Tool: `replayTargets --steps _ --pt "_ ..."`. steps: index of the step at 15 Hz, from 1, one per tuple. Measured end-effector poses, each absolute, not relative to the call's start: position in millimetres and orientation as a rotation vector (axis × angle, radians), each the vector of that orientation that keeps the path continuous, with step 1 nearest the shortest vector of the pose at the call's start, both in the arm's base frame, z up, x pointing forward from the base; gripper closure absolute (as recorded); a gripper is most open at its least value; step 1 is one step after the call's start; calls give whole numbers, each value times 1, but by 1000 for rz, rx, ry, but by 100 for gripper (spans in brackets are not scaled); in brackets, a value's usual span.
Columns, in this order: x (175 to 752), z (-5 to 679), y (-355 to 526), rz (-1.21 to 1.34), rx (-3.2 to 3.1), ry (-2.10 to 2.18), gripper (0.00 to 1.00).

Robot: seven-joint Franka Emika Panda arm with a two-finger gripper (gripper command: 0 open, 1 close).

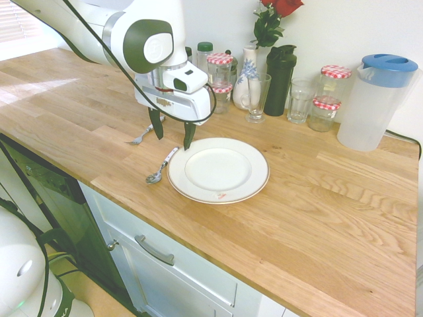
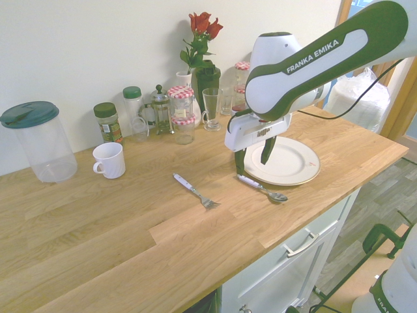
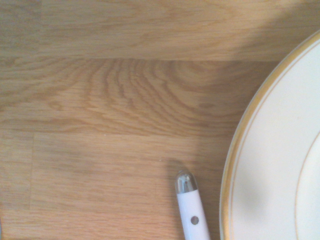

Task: Put the fork into the plate

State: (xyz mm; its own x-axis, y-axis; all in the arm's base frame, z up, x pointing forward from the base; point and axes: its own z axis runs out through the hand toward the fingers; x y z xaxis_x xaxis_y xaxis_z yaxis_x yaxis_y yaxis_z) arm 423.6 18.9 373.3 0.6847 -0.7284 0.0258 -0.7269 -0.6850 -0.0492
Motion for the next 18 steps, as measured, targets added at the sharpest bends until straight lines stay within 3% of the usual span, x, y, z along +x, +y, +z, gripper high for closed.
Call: replayTargets --steps 18 --pt "445 399 121 -199 -2891 989 0"
